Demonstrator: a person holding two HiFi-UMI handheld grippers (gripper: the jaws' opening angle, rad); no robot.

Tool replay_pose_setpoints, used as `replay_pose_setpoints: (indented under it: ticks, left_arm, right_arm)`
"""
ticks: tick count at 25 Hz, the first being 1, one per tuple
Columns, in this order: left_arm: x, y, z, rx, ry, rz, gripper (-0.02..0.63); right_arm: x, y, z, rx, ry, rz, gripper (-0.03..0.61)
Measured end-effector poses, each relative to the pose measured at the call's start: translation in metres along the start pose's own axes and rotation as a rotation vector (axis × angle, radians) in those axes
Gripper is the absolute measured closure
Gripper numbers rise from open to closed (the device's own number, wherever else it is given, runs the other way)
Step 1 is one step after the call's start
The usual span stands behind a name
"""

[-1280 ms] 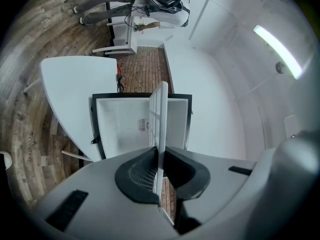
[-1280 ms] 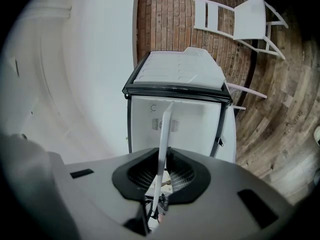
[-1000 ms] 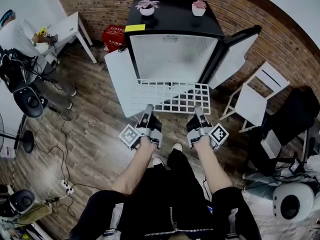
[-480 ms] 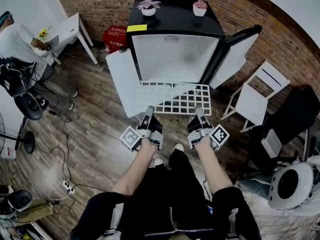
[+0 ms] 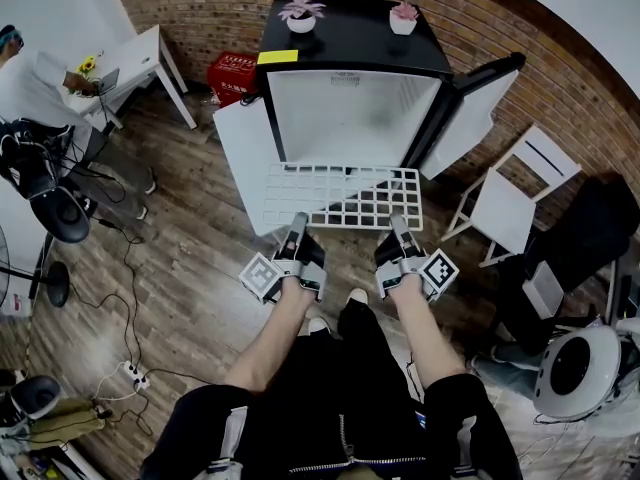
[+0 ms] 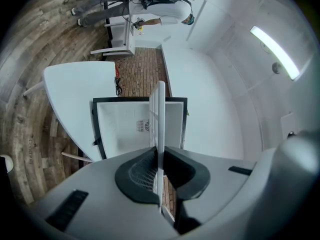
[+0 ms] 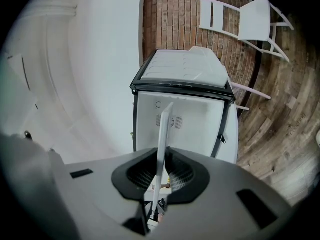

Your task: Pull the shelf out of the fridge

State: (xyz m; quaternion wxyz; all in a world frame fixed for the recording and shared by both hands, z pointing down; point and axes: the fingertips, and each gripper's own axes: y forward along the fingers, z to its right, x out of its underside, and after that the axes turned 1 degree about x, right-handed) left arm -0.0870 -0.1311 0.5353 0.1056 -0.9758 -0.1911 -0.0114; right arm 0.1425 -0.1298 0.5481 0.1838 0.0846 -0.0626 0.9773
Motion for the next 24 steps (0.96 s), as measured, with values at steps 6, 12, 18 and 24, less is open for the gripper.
replay_pose_setpoints:
  ticks: [6,12,18,24]
  left_arm:
    - [-0.0013,0.0005,0.0016,0.019,-0.006,-0.004,0.578]
    - [-0.0020,0.0007,-0.0030,0.014,-0.017,-0.002,0.578]
    - [-0.0065,-0.0016,-0.0016,0.016,0.003,-0.007,0.578]
    - [-0.0005,0.0040,-0.0009,0.011,0.004,-0.011,0.578]
  right_arm:
    - [0.0022,0.0010,-0.0013,-0.007,0.004,0.000,0.532]
    - [0.0022,0.0018,0.0024,-0.010,0.010,0.001,0.531]
    - [0.0068,0.0013,0.0029,-0.009,0.016,0.003,0.531]
    - [-0.0007,0.0020,0.0024,-0.013,0.019,0.001,0.531]
